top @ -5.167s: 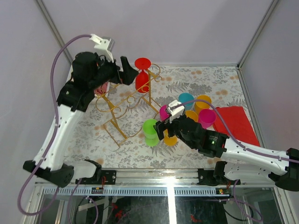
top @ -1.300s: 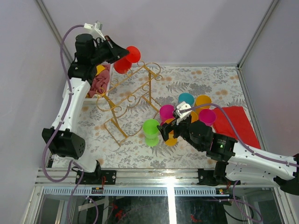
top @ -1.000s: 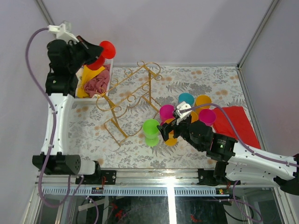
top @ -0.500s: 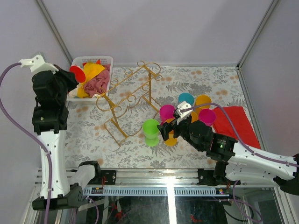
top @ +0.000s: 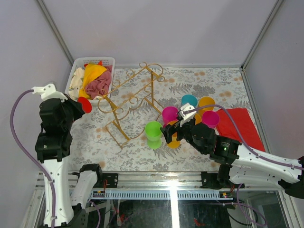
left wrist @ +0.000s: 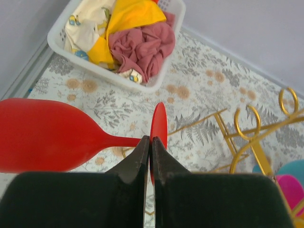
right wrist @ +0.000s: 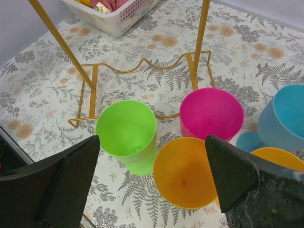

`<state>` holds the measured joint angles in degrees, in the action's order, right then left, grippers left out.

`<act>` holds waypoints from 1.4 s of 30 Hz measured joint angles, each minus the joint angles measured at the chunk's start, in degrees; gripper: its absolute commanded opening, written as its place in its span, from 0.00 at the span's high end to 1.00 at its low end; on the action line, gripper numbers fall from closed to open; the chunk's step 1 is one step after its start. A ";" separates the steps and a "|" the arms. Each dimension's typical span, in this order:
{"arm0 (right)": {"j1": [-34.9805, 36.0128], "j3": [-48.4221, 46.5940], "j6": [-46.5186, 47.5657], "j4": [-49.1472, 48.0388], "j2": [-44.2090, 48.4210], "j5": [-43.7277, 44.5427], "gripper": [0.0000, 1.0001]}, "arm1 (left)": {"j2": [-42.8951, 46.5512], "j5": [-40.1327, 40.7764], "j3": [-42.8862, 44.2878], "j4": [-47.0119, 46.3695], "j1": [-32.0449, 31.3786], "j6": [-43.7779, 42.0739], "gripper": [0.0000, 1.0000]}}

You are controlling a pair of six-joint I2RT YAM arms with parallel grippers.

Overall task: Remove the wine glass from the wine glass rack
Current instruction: Place the wine glass at the center of the board.

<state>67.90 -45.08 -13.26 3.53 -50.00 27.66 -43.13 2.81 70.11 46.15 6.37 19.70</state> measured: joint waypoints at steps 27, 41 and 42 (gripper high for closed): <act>0.00 -1.46 -3.41 0.85 -4.15 -0.26 0.01 | 12.85 -15.69 -9.46 13.44 -27.02 -6.54 1.00; 0.00 -3.69 -6.03 -1.75 -4.79 -16.65 0.01 | 12.33 -38.05 -9.46 15.54 -42.23 -10.62 1.00; 0.00 -3.69 -6.08 -2.21 -4.33 -18.27 0.01 | 11.65 -39.26 -9.49 15.30 -43.10 -10.69 1.00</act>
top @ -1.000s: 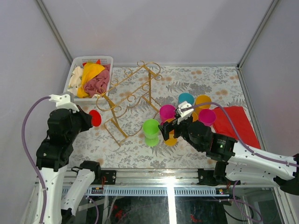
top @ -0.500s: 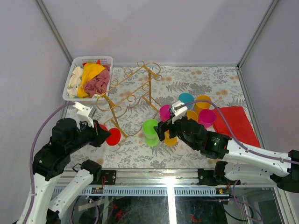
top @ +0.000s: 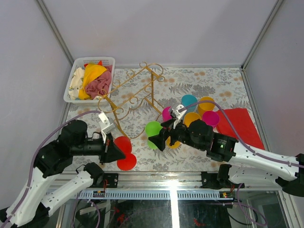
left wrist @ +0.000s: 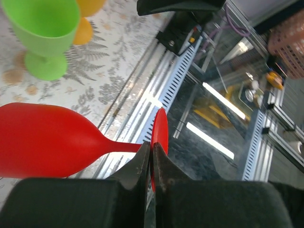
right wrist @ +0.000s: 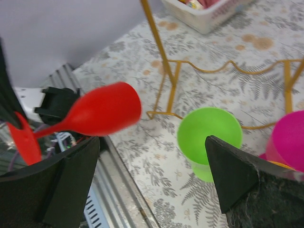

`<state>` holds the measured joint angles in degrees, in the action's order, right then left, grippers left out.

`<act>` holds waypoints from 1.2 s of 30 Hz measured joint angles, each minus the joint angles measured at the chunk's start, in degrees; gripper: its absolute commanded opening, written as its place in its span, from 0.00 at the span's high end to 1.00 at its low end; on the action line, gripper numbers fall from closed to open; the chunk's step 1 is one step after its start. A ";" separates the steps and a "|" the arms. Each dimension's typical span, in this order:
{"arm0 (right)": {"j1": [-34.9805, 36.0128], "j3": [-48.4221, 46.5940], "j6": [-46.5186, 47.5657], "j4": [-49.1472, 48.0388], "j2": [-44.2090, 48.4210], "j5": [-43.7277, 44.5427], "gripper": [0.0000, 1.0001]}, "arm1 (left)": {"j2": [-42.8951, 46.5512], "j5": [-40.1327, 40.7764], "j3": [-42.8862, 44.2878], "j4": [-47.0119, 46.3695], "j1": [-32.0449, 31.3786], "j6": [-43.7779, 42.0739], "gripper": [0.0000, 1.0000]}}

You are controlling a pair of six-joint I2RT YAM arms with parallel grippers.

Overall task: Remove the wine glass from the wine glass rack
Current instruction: Place the wine glass at the center of the board.

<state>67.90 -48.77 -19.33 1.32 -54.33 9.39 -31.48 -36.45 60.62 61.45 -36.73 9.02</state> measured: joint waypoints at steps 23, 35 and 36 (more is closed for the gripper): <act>0.00 -1.40 -2.56 -2.10 -1.81 -23.63 0.22 | -8.37 -2.10 1.40 -13.14 -4.15 4.96 1.00; 0.00 -2.80 -5.57 -5.70 -5.44 -29.20 0.64 | -6.38 -1.86 -2.54 -18.25 -4.15 8.70 1.00; 0.00 -2.80 -5.88 -6.38 -5.44 -29.59 0.68 | -6.27 -1.79 -2.64 -18.32 -4.15 8.87 1.00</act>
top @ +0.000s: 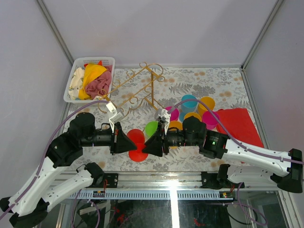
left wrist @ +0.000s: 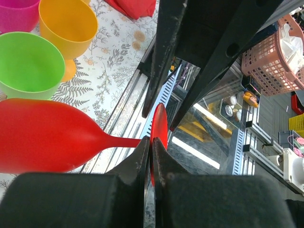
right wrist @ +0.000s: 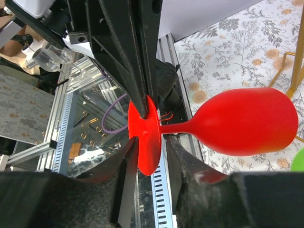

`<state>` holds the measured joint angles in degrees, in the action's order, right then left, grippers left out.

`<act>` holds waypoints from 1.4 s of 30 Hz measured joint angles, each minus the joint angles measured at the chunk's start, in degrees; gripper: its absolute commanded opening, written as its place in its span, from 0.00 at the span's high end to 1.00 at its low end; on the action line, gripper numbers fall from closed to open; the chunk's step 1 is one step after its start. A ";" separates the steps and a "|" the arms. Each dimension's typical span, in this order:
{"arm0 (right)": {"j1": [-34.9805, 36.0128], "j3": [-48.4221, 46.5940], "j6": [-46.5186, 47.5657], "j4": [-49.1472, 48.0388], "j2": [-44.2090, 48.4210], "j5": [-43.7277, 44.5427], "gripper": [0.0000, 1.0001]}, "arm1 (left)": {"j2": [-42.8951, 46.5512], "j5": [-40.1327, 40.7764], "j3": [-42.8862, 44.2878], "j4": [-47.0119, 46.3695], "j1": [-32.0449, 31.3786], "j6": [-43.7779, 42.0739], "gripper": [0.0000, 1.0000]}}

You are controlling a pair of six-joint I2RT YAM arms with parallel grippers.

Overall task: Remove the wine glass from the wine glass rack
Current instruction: Place the wine glass at the center of the board.

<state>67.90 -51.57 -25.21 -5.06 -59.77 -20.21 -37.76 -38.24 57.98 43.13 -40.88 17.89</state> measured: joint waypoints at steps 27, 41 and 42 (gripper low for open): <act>0.00 5.09 -1.31 -8.66 7.08 6.08 1.00 | 4.11 1.25 -3.67 -8.50 0.00 6.34 0.46; 0.00 9.66 -0.68 -12.57 11.74 14.14 1.00 | 5.75 4.04 -11.21 -21.22 0.00 14.32 0.61; 0.00 9.86 -0.68 -13.09 11.87 14.10 1.00 | 5.77 4.11 -11.23 -21.77 0.00 14.56 0.62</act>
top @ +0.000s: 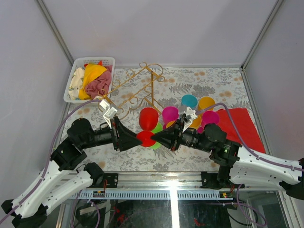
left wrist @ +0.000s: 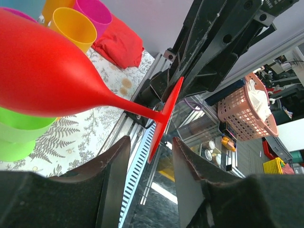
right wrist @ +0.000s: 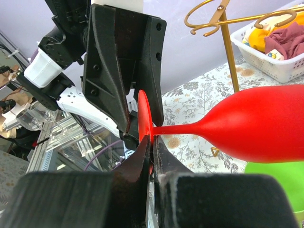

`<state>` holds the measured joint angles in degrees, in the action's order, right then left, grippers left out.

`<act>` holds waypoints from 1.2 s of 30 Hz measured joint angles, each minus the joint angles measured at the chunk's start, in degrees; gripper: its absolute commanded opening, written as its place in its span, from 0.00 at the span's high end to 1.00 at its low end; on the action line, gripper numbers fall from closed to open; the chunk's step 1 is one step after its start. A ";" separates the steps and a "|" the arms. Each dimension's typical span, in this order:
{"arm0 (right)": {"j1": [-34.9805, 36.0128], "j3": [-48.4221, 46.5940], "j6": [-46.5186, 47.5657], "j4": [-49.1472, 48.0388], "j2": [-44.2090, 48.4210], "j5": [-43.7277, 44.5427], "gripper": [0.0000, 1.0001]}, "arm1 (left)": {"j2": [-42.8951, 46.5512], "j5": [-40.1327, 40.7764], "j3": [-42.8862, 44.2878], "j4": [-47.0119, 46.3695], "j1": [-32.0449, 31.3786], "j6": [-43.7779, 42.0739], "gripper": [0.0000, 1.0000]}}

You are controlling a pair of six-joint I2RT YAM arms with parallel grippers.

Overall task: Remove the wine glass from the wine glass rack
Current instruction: Place the wine glass at the center of the board.

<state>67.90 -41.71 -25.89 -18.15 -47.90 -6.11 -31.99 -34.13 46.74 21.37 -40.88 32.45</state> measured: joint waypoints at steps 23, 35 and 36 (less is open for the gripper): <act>-0.02 0.76 0.46 -1.84 0.42 -1.53 0.86 | -0.46 -3.80 -2.16 -5.99 0.00 -0.37 1.00; 0.00 0.00 1.40 4.92 3.28 5.49 0.28 | 2.47 -5.53 -2.45 -4.46 0.00 -6.10 1.00; 0.04 -0.04 1.40 5.62 3.85 6.75 0.27 | 3.58 -5.81 -2.84 -4.42 0.00 -7.43 1.00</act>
<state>67.94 -41.76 -24.49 -12.53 -44.05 0.64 -28.40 -39.94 43.90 16.95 -40.88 25.02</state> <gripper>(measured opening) 0.693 0.011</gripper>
